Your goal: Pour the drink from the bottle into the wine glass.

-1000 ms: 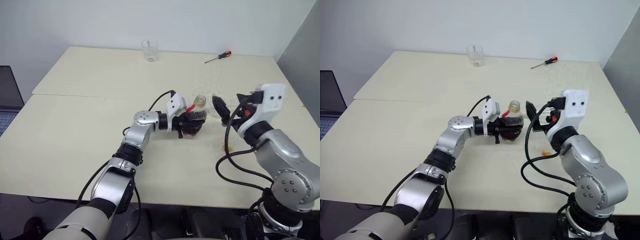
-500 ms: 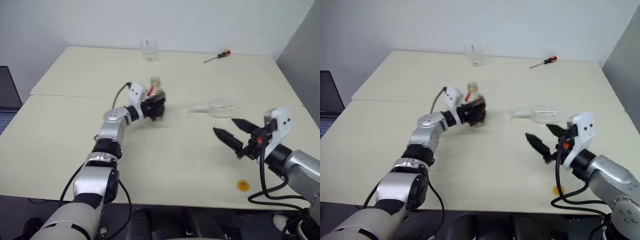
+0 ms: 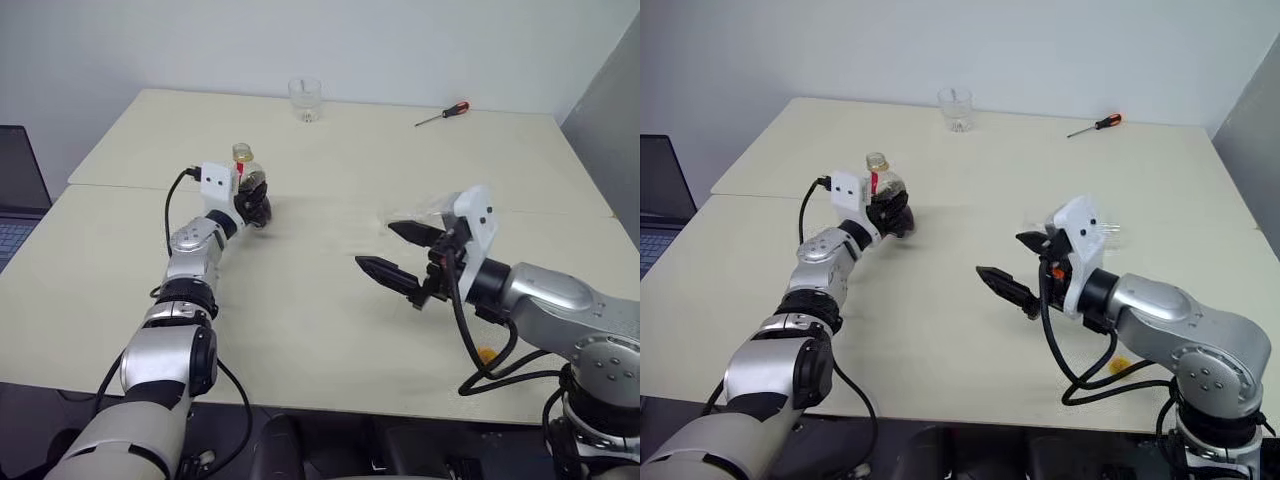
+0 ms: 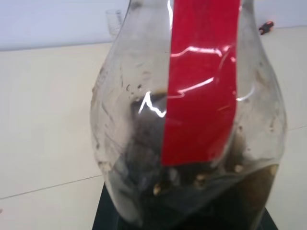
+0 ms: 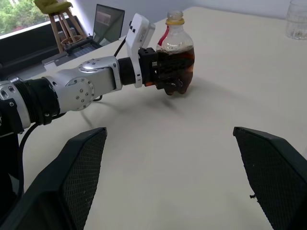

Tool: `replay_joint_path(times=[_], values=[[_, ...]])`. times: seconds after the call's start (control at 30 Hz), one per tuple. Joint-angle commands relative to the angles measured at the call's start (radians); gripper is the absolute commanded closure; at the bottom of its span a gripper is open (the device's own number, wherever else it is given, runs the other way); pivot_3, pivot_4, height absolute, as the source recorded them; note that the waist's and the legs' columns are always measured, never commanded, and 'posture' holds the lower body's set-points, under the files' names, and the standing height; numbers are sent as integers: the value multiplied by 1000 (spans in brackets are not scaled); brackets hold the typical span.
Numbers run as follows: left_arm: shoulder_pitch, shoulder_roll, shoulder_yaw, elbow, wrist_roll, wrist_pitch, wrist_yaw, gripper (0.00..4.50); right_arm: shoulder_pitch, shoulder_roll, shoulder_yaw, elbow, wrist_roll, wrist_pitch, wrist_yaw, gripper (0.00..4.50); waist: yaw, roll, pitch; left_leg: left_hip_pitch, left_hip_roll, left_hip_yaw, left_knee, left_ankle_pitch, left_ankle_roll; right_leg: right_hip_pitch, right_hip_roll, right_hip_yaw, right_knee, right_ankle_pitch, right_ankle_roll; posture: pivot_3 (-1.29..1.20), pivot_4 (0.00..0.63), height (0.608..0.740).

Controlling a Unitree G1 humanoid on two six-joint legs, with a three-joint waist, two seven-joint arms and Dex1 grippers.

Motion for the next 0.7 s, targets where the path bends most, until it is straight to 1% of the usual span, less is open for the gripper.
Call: replay_joint_path(times=[0.03, 0.1, 0.17, 0.2, 0.3, 0.33, 0.47, 0.57, 0.7], values=[[-1, 19, 21, -14, -4, -18, 26, 3685, -35, -18, 27, 6, -16, -40, 28, 0, 0, 0, 0, 0, 0, 0, 0, 0, 0, 0, 0, 0, 0, 0, 0, 0, 150, 740], [8, 18, 29, -18, -10, -16, 33, 3685, -42, -24, 39, 17, -24, -50, 40, 0, 0, 0, 0, 0, 0, 0, 0, 0, 0, 0, 0, 0, 0, 0, 0, 0, 150, 740], [15, 14, 39, -22, -15, -8, 46, 2962, -47, -31, 49, 27, -29, -60, 51, 0, 0, 0, 0, 0, 1, 0, 0, 0, 0, 0, 0, 0, 0, 0, 0, 0, 150, 740], [17, 12, 42, -23, -16, -5, 49, 2760, -49, -32, 52, 30, -32, -64, 56, 0, 0, 0, 0, 0, 1, 0, 0, 0, 0, 0, 0, 0, 0, 0, 0, 0, 150, 740], [33, 5, 46, -39, -21, -5, 54, 1705, -57, -36, 67, 45, -46, -75, 69, 0, -2, 0, 0, 1, 0, 0, 0, 0, 0, 0, 0, 0, 2, 0, 0, 0, 150, 740], [44, 2, 47, -49, -23, -4, 56, 1446, -60, -37, 71, 50, -53, -79, 75, 0, -2, 0, 0, 1, 0, 0, 0, 0, 0, 0, 0, 0, 3, 0, 0, 0, 150, 740], [83, 3, 47, -87, -23, 9, 57, 86, -67, -38, 81, 70, -68, -87, 85, 0, -2, -1, 0, 2, 1, 0, 0, 0, 0, 0, 0, 0, 5, 0, 0, 0, 150, 740], [111, 13, 45, -124, -25, 28, 39, 34, -61, -41, 73, 78, -68, -75, 80, 0, -2, -1, 0, 2, 1, 0, 1, 0, 0, 0, 0, 0, 6, 0, 0, 0, 150, 740], [150, 34, 46, -186, -31, 72, 1, 34, -30, -37, 30, 88, -55, -64, 53, 0, -2, -1, -1, 2, 1, 0, 3, 0, 0, 0, 0, 0, 7, 0, 0, 0, 150, 740]])
